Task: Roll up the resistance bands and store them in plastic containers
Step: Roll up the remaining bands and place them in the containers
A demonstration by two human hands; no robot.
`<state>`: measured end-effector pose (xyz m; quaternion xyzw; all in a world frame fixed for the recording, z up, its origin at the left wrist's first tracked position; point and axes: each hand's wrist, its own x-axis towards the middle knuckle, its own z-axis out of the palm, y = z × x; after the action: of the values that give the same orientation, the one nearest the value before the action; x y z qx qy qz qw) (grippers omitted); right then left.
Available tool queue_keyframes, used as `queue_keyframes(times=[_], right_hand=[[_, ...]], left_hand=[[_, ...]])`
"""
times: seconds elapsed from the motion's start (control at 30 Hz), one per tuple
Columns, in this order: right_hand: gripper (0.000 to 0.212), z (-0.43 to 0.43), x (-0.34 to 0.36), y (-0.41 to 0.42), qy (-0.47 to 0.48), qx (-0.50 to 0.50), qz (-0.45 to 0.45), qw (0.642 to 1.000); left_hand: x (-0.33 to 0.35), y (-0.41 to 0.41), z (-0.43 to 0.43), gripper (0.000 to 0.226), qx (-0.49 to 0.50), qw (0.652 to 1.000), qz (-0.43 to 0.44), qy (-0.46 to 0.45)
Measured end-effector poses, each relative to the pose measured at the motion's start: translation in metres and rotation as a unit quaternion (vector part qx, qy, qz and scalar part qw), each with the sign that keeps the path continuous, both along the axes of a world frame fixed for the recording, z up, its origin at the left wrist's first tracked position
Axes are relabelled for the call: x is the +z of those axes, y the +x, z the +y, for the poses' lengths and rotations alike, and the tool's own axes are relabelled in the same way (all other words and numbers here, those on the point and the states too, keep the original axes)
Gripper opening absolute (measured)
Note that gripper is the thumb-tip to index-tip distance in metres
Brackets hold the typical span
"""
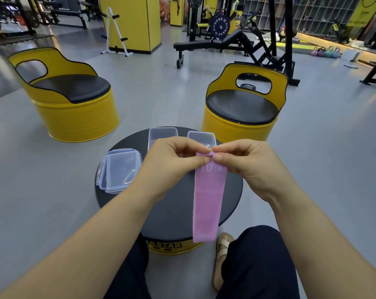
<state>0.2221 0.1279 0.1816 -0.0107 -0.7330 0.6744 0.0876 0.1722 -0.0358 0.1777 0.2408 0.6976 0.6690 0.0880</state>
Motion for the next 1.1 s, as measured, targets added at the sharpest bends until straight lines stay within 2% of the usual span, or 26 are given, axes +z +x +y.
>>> queue_keyframes(times=[0.27, 0.53, 0.8, 0.9, 1.1], right_hand=[[0.017, -0.0025, -0.0007, -0.0008, 0.022, -0.006, 0.017, 1.000], [0.032, -0.0052, -0.0030, -0.0008, 0.031, -0.014, 0.007, 0.999], [0.022, -0.0055, -0.0020, 0.0005, 0.055, -0.043, 0.013, 0.997], [0.012, -0.0045, -0.0038, 0.0000, 0.048, -0.053, 0.014, 0.997], [0.014, -0.0058, -0.0064, 0.0001, 0.054, -0.056, 0.020, 0.997]], left_hand=[[0.0004, 0.0007, -0.0028, 0.006, 0.029, 0.999, 0.001, -0.036], [-0.0008, -0.0016, -0.0026, 0.015, 0.059, 0.997, 0.030, -0.031], [-0.0019, -0.0007, -0.0026, 0.022, 0.039, 0.999, 0.016, -0.020], [-0.0033, -0.0016, -0.0032, 0.016, 0.017, 0.999, -0.007, -0.033], [-0.0049, -0.0003, -0.0046, 0.007, 0.019, 0.999, 0.007, -0.046]])
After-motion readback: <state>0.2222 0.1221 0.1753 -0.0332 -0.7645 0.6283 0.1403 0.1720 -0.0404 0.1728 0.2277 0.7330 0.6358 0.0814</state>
